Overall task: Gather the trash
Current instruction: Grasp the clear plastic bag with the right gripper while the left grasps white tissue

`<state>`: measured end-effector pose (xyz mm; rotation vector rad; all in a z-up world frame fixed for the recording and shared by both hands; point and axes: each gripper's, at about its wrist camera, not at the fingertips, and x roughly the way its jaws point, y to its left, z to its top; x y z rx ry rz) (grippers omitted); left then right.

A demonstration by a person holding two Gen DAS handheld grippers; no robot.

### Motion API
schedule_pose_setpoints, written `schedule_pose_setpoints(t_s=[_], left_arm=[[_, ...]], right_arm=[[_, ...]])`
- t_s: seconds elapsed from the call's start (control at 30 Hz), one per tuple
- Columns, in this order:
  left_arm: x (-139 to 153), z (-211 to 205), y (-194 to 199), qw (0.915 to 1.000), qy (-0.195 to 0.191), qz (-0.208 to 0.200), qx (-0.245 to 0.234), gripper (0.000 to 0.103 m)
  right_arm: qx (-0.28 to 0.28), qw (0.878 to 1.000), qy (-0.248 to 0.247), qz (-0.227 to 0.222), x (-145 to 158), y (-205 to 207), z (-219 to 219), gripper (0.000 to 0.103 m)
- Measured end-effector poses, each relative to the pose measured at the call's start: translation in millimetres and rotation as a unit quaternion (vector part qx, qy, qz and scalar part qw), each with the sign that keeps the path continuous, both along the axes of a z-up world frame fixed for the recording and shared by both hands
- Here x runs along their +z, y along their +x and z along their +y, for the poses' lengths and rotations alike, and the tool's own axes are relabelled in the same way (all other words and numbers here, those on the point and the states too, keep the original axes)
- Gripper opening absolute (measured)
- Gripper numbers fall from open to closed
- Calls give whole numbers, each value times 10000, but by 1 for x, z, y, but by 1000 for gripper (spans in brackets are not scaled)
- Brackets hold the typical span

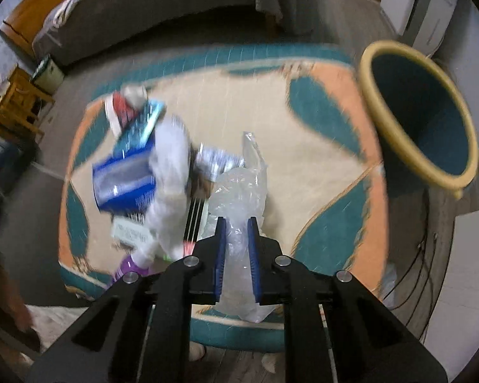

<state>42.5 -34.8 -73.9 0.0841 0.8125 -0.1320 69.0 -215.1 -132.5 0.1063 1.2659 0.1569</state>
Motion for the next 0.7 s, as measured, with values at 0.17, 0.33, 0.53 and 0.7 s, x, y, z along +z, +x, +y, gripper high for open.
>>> schedule_pose_setpoints(t_s=[0.17,0.33,0.53,0.7], left_arm=[[-20,-24,3,9995,-91,200,-246,96],[-54,-47,6,9970,-140,616,-447,94],[-84,-68,11,9914,128,973,-865,92],[-99,-79,16,9855,158,1247,-1136,67]], right_arm=[[10,9986,-254,-470,41,27,-22,13],[-161,9959,-318,-836,55,48,-43,13],[-347,9973,95,-639,38,59,-51,13],[-191,9965,19,-810,43,60,-48,13]])
